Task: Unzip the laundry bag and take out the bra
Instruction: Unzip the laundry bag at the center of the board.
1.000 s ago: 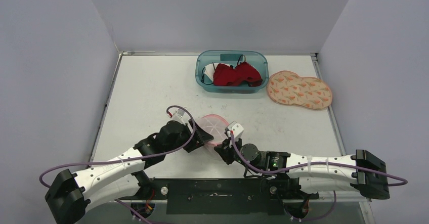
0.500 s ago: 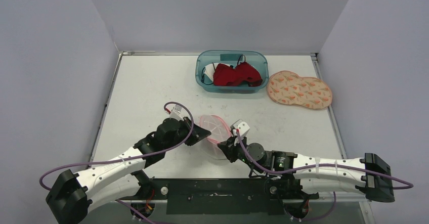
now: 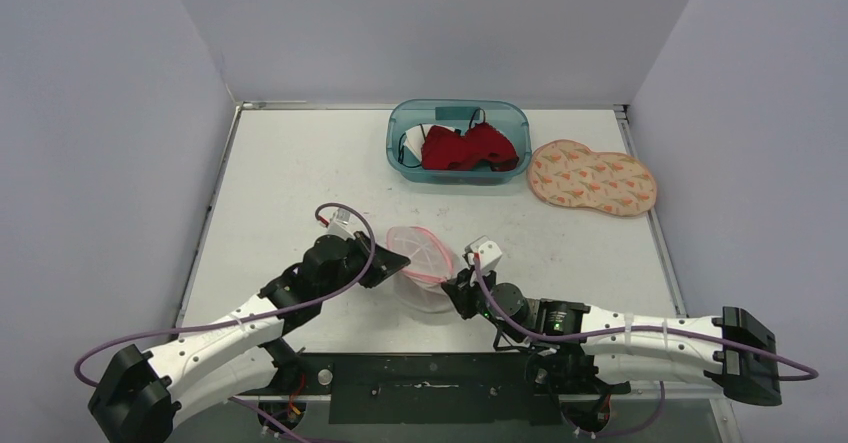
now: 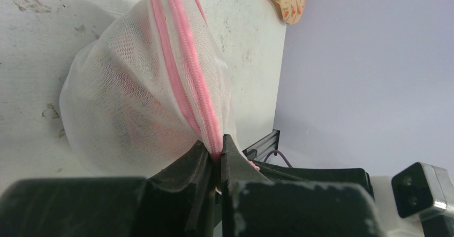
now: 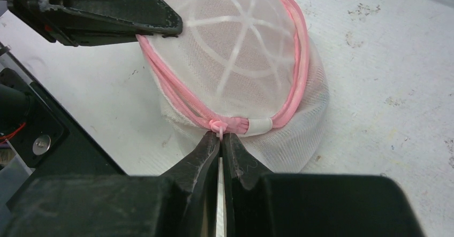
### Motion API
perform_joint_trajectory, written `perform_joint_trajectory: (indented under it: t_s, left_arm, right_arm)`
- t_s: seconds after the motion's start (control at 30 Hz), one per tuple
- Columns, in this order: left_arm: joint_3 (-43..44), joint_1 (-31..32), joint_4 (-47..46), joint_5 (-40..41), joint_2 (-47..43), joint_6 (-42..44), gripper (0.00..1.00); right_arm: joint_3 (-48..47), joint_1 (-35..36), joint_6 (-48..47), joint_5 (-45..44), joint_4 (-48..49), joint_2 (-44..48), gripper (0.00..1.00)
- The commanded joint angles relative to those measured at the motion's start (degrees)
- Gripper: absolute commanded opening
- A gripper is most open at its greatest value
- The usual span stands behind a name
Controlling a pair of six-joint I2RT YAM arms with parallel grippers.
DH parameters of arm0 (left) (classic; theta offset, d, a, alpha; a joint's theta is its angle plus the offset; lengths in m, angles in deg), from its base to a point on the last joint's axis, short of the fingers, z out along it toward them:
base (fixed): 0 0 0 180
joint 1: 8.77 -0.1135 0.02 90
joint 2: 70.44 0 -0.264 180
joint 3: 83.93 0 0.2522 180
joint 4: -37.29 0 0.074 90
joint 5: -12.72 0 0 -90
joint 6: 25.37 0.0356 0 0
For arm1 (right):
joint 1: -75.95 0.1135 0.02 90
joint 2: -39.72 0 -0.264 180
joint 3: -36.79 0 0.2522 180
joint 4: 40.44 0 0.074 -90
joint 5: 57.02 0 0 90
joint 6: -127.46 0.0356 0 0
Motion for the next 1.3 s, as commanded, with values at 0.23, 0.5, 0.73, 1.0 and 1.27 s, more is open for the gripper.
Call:
perform_joint_trajectory:
  t_s: [0.23,0.5,0.73,1.0,1.27]
  left_arm:
    - [-1.67,-1.33,-0.67,2.46,-1.62,0.63,0.0]
    - [-2.15,-1.53,-1.54,1.99,-2.13,0.89,0.0]
    - [-3.54,-1.43,-4.81,1.3,-1.46,-0.33,0.0]
    - [-3.98,3.34,-10.92,10.35,-0.21,-2.64,0.0]
    - [-11.45,17.97,-32.83,34.71,-1.42,3.72,0.0]
  right_arm:
    - [1.73,-1.86,2.1,-3.0,-0.62,0.59,0.05]
    - [2.55,-3.44,2.9,-3.14,-0.91,0.01,0.05]
    - [1.86,-3.51,5.31,-0.25,-1.47,2.31,0.19]
    - [2.13,-3.72,27.23,2.67,-2.87,9.84,0.81]
    - [3.07,-9.3,34.48,6.1,4.75,9.55,0.83]
